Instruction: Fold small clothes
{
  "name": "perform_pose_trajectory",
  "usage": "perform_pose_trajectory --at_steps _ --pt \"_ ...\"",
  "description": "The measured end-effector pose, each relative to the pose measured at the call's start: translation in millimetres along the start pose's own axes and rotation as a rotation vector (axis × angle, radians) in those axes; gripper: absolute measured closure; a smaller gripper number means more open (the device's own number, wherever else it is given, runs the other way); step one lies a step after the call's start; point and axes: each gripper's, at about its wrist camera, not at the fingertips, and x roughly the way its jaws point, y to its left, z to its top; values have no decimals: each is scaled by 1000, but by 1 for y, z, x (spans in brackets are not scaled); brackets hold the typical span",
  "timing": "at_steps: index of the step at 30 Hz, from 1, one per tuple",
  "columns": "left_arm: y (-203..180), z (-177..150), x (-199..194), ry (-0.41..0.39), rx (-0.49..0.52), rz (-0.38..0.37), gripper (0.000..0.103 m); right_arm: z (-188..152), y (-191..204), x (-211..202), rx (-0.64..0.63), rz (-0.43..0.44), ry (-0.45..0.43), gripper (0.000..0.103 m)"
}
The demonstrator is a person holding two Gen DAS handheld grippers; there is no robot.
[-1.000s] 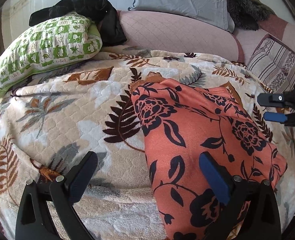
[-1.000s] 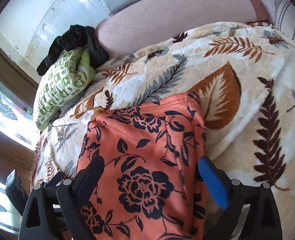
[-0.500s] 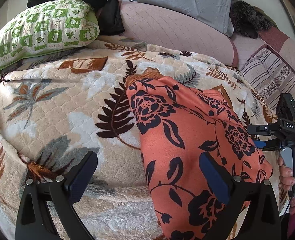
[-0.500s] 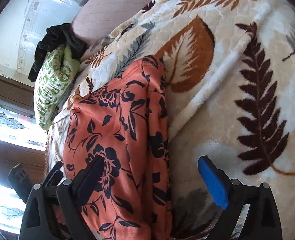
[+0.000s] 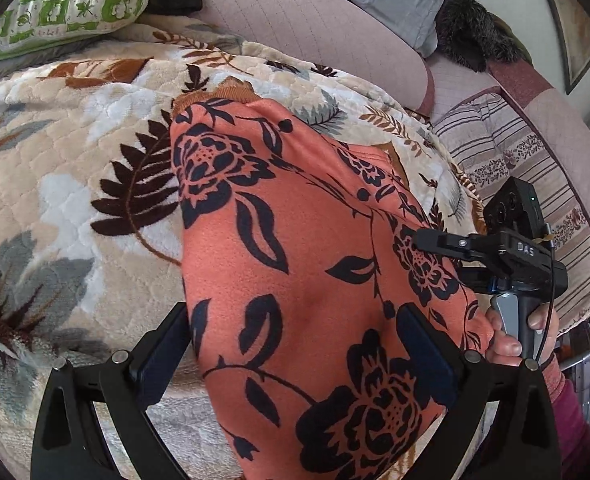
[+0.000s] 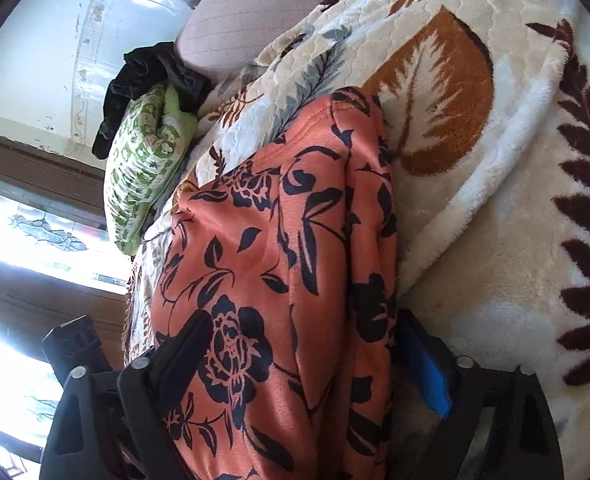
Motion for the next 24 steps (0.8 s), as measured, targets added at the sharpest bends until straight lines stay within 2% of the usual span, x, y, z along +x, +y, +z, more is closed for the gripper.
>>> perform_pose_trajectory --at_steps 1,3,4,6,9,15,24 --pt "-3 0 -1 -14 12 16 8 -1 0 6 17 15 22 40" --pt "-8 0 -3 -36 38 49 27 -5 6 11 12 -2 17 45" --pt "-8 1 -5 -42 42 47 30 -6 10 10 -5 -24 11 50" --pt "-9 2 -9 -53 47 34 46 -8 21 4 -28 -58 -8 55" --pt "-17 1 -17 -70 86 64 54 -14 40 -7 -67 -74 -50 60" --pt "-35 -6 -59 -134 178 138 55 -34 89 -18 -171 -110 -104 61" --pt "-20 -42 -133 -187 188 211 55 -80 147 -14 -224 -8 -123 61"
